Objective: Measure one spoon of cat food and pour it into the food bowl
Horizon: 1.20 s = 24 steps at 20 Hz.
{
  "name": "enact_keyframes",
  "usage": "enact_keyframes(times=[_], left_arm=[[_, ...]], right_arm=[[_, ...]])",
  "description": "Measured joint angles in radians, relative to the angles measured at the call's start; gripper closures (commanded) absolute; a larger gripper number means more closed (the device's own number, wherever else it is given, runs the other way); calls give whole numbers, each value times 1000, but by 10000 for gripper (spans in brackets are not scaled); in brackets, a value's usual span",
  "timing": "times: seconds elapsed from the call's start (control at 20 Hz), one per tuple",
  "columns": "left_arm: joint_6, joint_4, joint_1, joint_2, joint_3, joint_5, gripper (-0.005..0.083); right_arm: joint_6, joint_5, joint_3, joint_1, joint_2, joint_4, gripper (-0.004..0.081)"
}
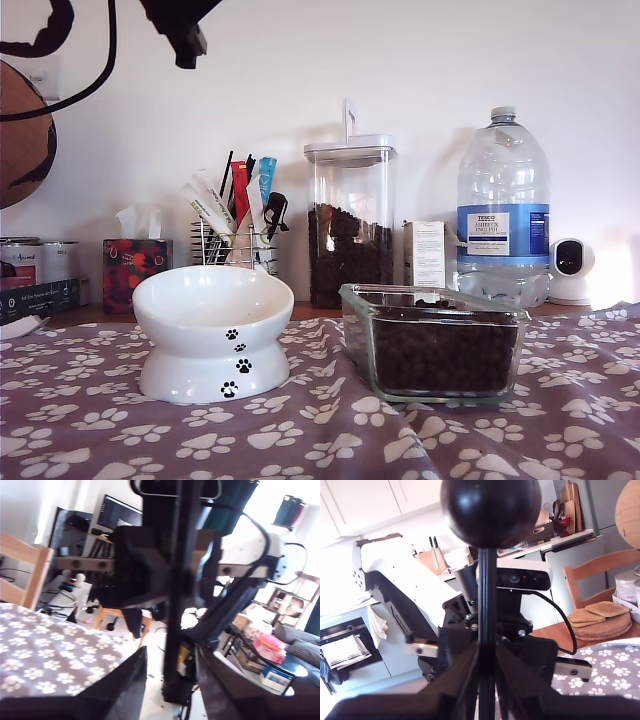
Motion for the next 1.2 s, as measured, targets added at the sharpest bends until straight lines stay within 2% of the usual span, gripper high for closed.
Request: enact_keyframes(times=[0.3, 0.45, 0.55, 0.9, 1.05, 1.2], left_arm=[[0, -31, -18, 0, 0, -21, 549], [0, -35, -18, 0, 0, -38, 713], [2, -38, -18, 0, 0, -49, 792], [32, -42, -18, 0, 0, -75, 797], [32, -42, -18, 0, 0, -76, 797], [31, -42, -19, 0, 0, -76, 797]], right_arm=[[0, 7, 0, 19, 22, 40, 783], [0, 7, 0, 19, 22, 44, 783], [0, 8, 0, 19, 22, 44, 783], [8, 21, 0, 18, 22, 21, 782], [8, 21, 0, 18, 22, 20, 703], [8, 21, 0, 18, 22, 19, 534]])
